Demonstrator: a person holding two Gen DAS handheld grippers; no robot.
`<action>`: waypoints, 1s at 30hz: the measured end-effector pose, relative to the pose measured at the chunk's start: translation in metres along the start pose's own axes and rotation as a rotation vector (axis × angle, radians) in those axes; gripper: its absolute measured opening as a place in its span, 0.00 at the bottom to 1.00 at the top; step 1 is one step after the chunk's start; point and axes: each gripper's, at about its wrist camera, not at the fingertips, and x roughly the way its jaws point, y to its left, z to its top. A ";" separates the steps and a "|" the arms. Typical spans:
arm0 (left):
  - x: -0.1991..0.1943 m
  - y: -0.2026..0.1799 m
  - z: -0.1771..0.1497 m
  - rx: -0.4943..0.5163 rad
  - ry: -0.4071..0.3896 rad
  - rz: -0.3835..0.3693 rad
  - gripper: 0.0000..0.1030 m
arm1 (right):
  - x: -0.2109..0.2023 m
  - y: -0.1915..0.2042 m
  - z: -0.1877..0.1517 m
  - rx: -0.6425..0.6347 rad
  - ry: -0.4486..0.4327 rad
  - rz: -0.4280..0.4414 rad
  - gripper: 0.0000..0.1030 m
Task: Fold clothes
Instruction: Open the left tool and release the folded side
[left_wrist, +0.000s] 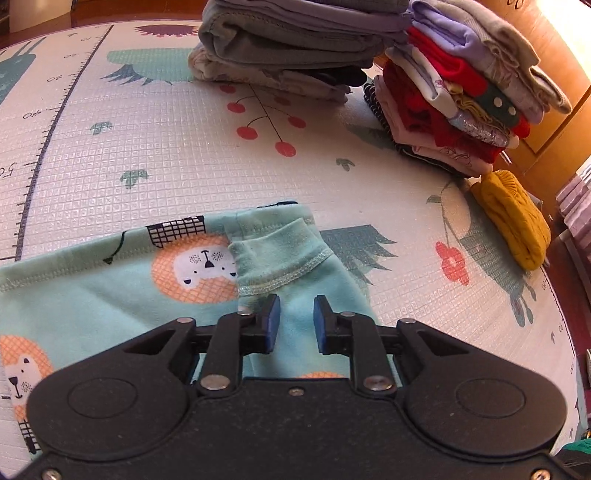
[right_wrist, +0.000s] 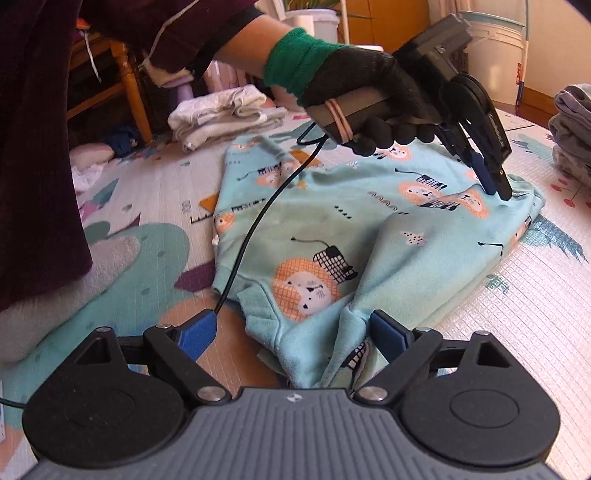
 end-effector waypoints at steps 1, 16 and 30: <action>0.000 0.001 0.003 0.000 0.001 0.004 0.17 | 0.002 0.003 -0.001 -0.029 0.011 -0.006 0.88; -0.037 -0.034 -0.009 0.294 -0.061 0.072 0.17 | 0.000 0.012 0.007 -0.098 0.093 -0.024 0.91; -0.070 -0.046 -0.136 0.246 0.136 -0.045 0.19 | 0.023 -0.035 0.030 -0.107 0.076 -0.120 0.86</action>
